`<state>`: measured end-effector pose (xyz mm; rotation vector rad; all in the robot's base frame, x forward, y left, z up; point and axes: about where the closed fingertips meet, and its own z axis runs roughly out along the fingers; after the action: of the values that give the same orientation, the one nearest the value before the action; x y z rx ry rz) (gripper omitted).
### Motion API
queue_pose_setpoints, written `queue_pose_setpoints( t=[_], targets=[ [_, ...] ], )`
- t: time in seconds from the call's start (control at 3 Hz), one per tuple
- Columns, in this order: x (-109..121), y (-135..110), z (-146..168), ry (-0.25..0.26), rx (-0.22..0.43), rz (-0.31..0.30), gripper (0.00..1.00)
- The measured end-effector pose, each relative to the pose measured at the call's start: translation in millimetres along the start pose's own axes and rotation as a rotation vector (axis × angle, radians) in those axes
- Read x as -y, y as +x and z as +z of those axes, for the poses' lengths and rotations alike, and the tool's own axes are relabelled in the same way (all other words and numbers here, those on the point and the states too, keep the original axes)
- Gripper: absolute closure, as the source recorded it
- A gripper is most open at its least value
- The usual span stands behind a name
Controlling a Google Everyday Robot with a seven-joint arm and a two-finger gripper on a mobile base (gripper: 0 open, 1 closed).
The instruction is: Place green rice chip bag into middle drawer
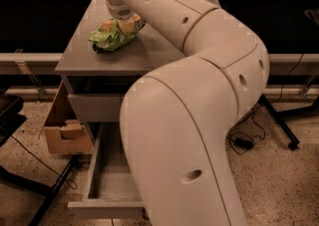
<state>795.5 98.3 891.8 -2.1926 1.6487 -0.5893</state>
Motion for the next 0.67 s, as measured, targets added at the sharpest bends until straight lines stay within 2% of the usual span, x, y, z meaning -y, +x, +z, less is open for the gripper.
queue_pose_setpoints(
  t=[0.33, 0.67],
  targets=[
    [-25, 40, -32, 0.006, 0.04, 0.095, 1.0],
    [-103, 89, -94, -0.012, 0.093, 0.233, 1.0]
  ],
)
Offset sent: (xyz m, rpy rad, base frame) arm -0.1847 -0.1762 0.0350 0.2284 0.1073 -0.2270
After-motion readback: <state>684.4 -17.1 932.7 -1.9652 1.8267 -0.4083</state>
